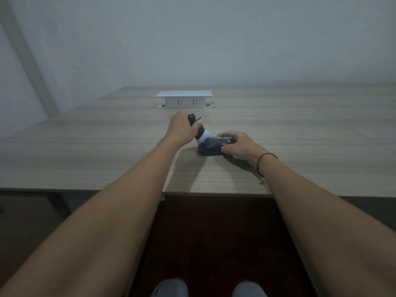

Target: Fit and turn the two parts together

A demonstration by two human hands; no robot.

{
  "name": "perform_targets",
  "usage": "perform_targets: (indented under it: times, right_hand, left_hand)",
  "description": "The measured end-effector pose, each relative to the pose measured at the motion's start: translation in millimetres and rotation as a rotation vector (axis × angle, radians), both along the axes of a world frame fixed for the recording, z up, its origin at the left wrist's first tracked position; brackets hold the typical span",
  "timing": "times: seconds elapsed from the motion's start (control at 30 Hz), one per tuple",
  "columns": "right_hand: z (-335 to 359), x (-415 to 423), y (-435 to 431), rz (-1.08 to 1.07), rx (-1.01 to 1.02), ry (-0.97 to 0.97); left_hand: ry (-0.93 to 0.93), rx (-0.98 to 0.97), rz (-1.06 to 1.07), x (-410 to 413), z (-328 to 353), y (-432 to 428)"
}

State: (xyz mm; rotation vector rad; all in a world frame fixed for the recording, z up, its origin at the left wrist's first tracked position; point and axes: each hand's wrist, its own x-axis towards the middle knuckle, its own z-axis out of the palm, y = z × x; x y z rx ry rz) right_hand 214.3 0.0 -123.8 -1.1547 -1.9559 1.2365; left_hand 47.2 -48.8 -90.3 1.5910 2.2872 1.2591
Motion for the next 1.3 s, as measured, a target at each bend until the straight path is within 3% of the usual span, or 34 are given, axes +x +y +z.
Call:
perform_targets:
  times: [0.27, 0.37, 0.5, 0.6, 0.77, 0.93, 1.03, 1.2, 1.3]
  right_hand:
    - [-20.1, -14.6, 8.0, -0.412, 0.143, -0.006]
    - [-20.1, -23.7, -7.7, -0.508, 0.233, -0.109]
    - [-26.5, -31.6, -19.5, -0.492, 0.396, -0.294]
    - [-24.1, -27.9, -13.6, -0.420, 0.312, -0.222]
    - [-17.8, -19.3, -4.4, -0.241, 0.228, -0.154]
    - [-12.4, -15.6, -2.6, -0.120, 0.188, -0.095]
    - [-11.3, -13.5, 1.2, -0.090, 0.184, -0.106]
    - [-10.0, -10.8, 3.5, -0.052, 0.154, -0.086]
    - [-9.1, -8.1, 4.0, -0.027, 0.107, -0.060]
  left_hand:
    - [-0.090, 0.021, 0.078, -3.2, -14.1, -6.2]
    - [-0.115, 0.064, 0.113, 1.1, -22.5, -9.4]
    - [-0.116, 0.037, 0.150, 8.5, -27.6, -14.8]
    - [-0.131, 0.138, 0.111, 11.9, -19.2, -11.9]
    - [-0.087, 0.063, 0.126, 13.3, -21.2, -13.9]
    - [-0.110, 0.141, 0.075, 11.8, -23.7, -15.4]
    - [-0.140, 0.101, 0.137, 4.8, -33.6, -18.3]
    - [-0.191, 0.223, 0.089, 3.5, -35.7, -19.4]
    - [-0.235, 0.161, 0.153, 1.1, -37.2, -15.5]
